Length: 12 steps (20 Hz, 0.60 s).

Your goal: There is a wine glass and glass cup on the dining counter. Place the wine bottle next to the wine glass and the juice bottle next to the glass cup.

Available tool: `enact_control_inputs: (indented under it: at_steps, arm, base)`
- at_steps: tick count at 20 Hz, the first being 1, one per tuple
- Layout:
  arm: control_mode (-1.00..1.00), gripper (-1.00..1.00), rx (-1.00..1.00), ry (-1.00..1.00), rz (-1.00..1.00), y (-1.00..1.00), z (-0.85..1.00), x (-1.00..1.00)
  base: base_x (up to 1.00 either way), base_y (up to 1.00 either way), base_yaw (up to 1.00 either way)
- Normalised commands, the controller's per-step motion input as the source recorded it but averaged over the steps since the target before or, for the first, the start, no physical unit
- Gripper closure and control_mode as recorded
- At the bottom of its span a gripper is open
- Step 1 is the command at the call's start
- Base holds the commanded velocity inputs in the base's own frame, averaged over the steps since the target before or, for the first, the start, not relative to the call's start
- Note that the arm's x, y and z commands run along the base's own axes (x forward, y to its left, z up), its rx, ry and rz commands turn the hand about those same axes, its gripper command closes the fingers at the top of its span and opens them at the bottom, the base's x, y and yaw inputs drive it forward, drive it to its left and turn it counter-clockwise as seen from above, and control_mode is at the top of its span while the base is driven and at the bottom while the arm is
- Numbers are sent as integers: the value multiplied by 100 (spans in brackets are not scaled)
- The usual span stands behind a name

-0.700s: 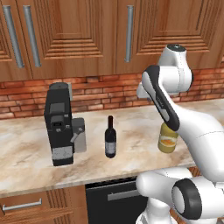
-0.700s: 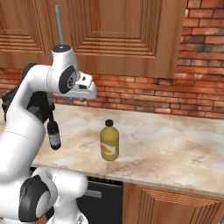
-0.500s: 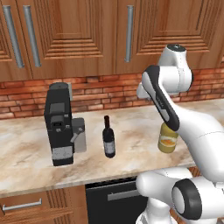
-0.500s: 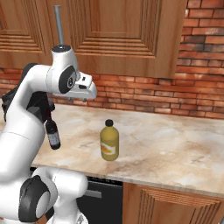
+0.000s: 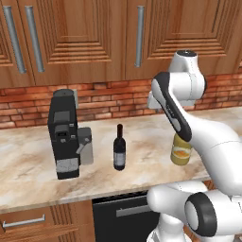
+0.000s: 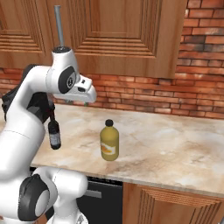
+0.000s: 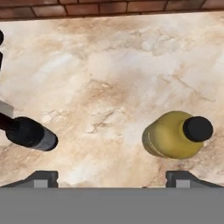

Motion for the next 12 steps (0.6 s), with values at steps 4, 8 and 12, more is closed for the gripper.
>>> enact_control_inputs:
  at_steps: [4, 8, 12]
  arm:
    - [-100, -100, 0, 15, -18, -40, 0, -2]
    - [-100, -100, 0, 17, -14, -51, 0, -2]
    - [-100, -100, 0, 15, -10, -54, 0, -2]
  base:
    - [0, 0, 0]
    - [0, 0, 0]
    - [0, 0, 0]
